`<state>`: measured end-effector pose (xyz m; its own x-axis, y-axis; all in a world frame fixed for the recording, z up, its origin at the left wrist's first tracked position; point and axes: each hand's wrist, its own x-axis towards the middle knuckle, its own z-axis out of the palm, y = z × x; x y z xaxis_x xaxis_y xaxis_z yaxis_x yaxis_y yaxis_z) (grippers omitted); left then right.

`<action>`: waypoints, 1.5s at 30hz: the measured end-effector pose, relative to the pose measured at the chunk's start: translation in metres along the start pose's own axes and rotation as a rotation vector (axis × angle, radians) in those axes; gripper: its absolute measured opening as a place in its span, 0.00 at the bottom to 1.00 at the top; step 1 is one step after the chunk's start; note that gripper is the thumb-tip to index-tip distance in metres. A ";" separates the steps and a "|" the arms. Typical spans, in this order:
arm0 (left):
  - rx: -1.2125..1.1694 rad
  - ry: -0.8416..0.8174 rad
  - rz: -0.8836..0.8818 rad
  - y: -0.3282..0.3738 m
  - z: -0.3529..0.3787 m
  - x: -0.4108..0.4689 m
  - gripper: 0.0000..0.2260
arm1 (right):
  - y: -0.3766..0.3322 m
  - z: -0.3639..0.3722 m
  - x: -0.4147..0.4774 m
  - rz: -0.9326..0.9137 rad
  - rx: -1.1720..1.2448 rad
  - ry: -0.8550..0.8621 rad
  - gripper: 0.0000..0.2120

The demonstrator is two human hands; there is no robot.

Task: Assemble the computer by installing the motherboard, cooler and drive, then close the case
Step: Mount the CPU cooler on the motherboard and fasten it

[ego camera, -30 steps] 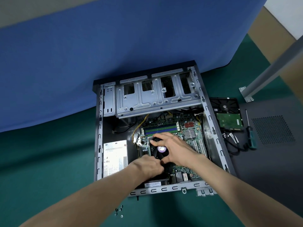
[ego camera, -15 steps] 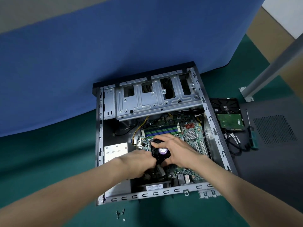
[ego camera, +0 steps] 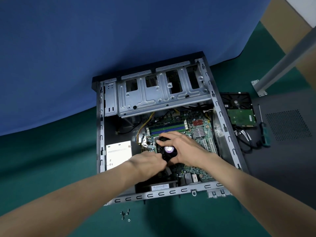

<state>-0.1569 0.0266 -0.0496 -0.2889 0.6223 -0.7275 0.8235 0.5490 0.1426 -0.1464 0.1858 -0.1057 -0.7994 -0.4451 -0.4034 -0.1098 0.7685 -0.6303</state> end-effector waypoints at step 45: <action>-0.148 -0.058 -0.278 0.012 0.014 0.021 0.12 | -0.002 -0.003 -0.001 -0.009 -0.006 -0.006 0.38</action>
<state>-0.1460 0.0385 -0.0723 -0.4613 0.4069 -0.7885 0.6356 0.7716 0.0264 -0.1470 0.1859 -0.1014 -0.7948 -0.4546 -0.4022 -0.1200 0.7673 -0.6300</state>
